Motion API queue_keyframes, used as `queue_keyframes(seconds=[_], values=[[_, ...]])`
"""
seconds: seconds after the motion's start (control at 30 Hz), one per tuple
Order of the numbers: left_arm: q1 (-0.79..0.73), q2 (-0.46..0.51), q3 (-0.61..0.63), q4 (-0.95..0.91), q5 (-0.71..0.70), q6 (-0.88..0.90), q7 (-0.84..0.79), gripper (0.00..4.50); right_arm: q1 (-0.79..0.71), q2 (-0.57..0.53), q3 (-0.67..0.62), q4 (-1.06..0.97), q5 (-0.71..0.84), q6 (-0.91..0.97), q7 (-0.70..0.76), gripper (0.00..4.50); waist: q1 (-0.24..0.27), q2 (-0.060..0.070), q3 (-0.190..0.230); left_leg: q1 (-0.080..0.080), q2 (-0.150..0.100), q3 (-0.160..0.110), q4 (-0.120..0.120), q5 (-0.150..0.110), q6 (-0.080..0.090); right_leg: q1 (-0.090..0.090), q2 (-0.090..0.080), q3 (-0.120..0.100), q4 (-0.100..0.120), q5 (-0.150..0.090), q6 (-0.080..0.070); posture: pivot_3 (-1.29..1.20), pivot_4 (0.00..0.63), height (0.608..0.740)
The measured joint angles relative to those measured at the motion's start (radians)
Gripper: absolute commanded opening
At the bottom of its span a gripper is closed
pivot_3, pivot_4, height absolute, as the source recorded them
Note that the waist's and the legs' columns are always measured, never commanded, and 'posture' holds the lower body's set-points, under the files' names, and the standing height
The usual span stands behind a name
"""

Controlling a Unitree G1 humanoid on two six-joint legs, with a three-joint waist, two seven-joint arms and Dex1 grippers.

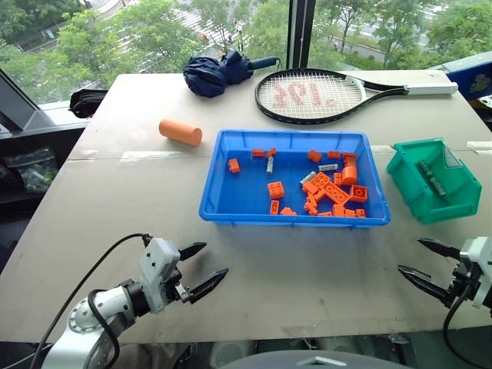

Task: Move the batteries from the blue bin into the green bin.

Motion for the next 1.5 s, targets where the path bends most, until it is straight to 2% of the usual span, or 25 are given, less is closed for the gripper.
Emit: queue_keyframes(seconds=[0.13, 0.23, 0.37, 0.5, 0.57, 0.63, 0.7, 0.73, 0.77, 0.8, 0.87, 0.93, 1.03, 1.2, 1.43, 1.5], values=[[0.000, 0.010, 0.000, 0.000, -0.002, 0.006, -0.013, 4.50, 0.012, -0.032, -0.004, -0.025, 0.041, 0.038, 0.001, 4.46, 0.001, 0.000, 0.000, 0.000, 0.000, 0.000, 0.000, 0.000, 0.000, 0.000, 0.000, 0.000, 0.000, 0.000, 0.000, 0.00, 0.150, 0.740], [0.005, 0.033, 0.011, -0.008, -0.011, -0.009, -0.053, 4.50, 0.054, -0.133, -0.029, -0.100, 0.103, 0.163, 0.021, 4.46, 0.001, 0.000, 0.001, 0.000, 0.000, 0.000, 0.000, 0.000, 0.000, 0.000, 0.000, 0.000, 0.000, 0.000, 0.000, 0.00, 0.150, 0.740], [-0.005, 0.067, 0.055, -0.031, -0.075, 0.010, -0.088, 4.50, 0.006, -0.199, -0.087, -0.185, 0.214, 0.297, 0.011, 4.46, -0.001, 0.000, 0.001, 0.000, 0.001, 0.000, 0.000, 0.000, 0.000, 0.000, 0.001, 0.000, 0.000, 0.000, 0.000, 0.00, 0.150, 0.740], [-0.105, 0.151, 0.122, -0.064, -0.197, 0.102, -0.113, 4.50, -0.219, -0.295, -0.075, -0.235, 0.315, 0.443, -0.056, 4.46, 0.001, 0.000, 0.002, 0.000, 0.002, 0.000, 0.001, 0.000, 0.000, 0.000, 0.003, -0.001, 0.001, 0.000, 0.000, 0.00, 0.150, 0.740], [-0.178, 0.224, 0.135, -0.065, -0.245, 0.148, -0.152, 4.50, -0.379, -0.337, 0.020, -0.219, 0.299, 0.494, -0.090, 4.46, 0.001, -0.001, 0.003, 0.000, 0.001, -0.001, 0.001, 0.000, 0.000, 0.000, 0.003, -0.002, 0.001, 0.001, 0.002, 0.00, 0.150, 0.740], [-0.256, 0.276, 0.141, -0.065, -0.268, 0.170, -0.189, 4.50, -0.533, -0.335, 0.121, -0.186, 0.274, 0.503, -0.106, 4.46, -0.001, -0.002, 0.004, -0.001, 0.001, 0.000, 0.001, 0.000, 0.000, -0.001, 0.005, -0.003, 0.000, 0.001, 0.002, 0.00, 0.150, 0.740], [-0.348, 0.309, 0.136, -0.056, -0.287, 0.195, -0.213, 4.50, -0.722, -0.297, 0.258, -0.090, 0.197, 0.505, -0.135, 4.46, -0.005, -0.002, 0.005, -0.003, 0.001, 0.002, 0.001, 0.000, 0.000, -0.004, 0.007, -0.003, 0.000, 0.002, 0.003, 0.00, 0.150, 0.740], [-0.369, 0.316, 0.133, -0.052, -0.290, 0.199, -0.218, 4.50, -0.769, -0.289, 0.299, -0.054, 0.165, 0.497, -0.136, 4.46, -0.006, -0.003, 0.005, -0.003, 0.001, 0.002, 0.001, 0.000, 0.000, -0.004, 0.007, -0.002, 0.000, 0.002, 0.003, 0.00, 0.150, 0.740], [-0.446, 0.326, 0.105, -0.026, -0.278, 0.204, -0.217, 4.50, -0.905, -0.240, 0.416, 0.074, 0.060, 0.464, -0.136, 4.46, -0.010, -0.003, 0.005, -0.003, 0.001, 0.003, 0.001, 0.000, 0.000, -0.005, 0.007, -0.002, 0.001, 0.002, 0.003, 0.00, 0.150, 0.740], [-0.499, 0.327, 0.086, -0.015, -0.271, 0.206, -0.213, 4.50, -0.977, -0.200, 0.474, 0.147, 0.007, 0.441, -0.138, 4.46, -0.012, -0.004, 0.006, -0.005, 0.001, 0.003, 0.001, 0.000, 0.000, -0.007, 0.008, -0.002, 0.001, 0.002, 0.003, 0.00, 0.150, 0.740], [-0.580, 0.329, 0.057, -0.006, -0.273, 0.225, -0.208, 4.50, -1.094, -0.116, 0.586, 0.298, -0.093, 0.383, -0.127, 4.46, -0.020, -0.004, 0.007, -0.007, 0.001, 0.003, 0.001, 0.003, -0.004, -0.008, 0.007, -0.002, 0.001, 0.002, 0.004, 0.00, 0.150, 0.740], [-0.627, 0.329, 0.045, -0.006, -0.280, 0.250, -0.204, 4.50, -1.159, -0.057, 0.640, 0.411, -0.149, 0.339, -0.119, 4.46, -0.023, -0.004, 0.007, -0.015, 0.001, 0.002, 0.001, 0.003, -0.005, -0.017, 0.007, -0.002, 0.002, 0.003, 0.004, 0.00, 0.150, 0.740], [-0.668, 0.337, 0.043, -0.009, -0.318, 0.310, -0.194, 4.50, -1.259, 0.026, 0.687, 0.608, -0.229, 0.244, -0.101, 4.46, -0.028, -0.005, 0.007, -0.021, 0.001, 0.003, 0.001, 0.003, -0.005, -0.023, 0.005, -0.002, 0.003, 0.003, 0.004, 0.00, 0.150, 0.740], [-0.677, 0.403, 0.073, -0.029, -0.373, 0.388, -0.210, 4.50, -1.386, 0.107, 0.705, 0.891, -0.319, 0.081, -0.068, 4.46, -0.032, -0.005, 0.008, -0.020, 0.001, 0.003, 0.001, 0.004, -0.006, -0.024, 0.005, -0.002, 0.004, 0.003, 0.004, 0.00, 0.150, 0.740], [-0.704, 0.414, 0.118, -0.043, -0.433, 0.453, -0.167, 4.50, -1.454, 0.167, 0.714, 1.090, -0.408, -0.077, -0.002, 4.46, -0.030, -0.005, 0.008, -0.019, 0.001, 0.002, 0.001, 0.004, -0.007, -0.023, 0.005, -0.002, 0.006, 0.003, 0.004, 0.00, 0.150, 0.740], [-0.704, 0.414, 0.119, -0.051, -0.433, 0.461, -0.157, 4.50, -1.469, 0.185, 0.715, 1.134, -0.432, -0.104, 0.001, 3.92, -0.029, -0.005, 0.008, -0.019, 0.001, 0.002, 0.001, 0.004, -0.007, -0.023, 0.005, -0.002, 0.006, 0.003, 0.004, 0.00, 0.150, 0.740]])
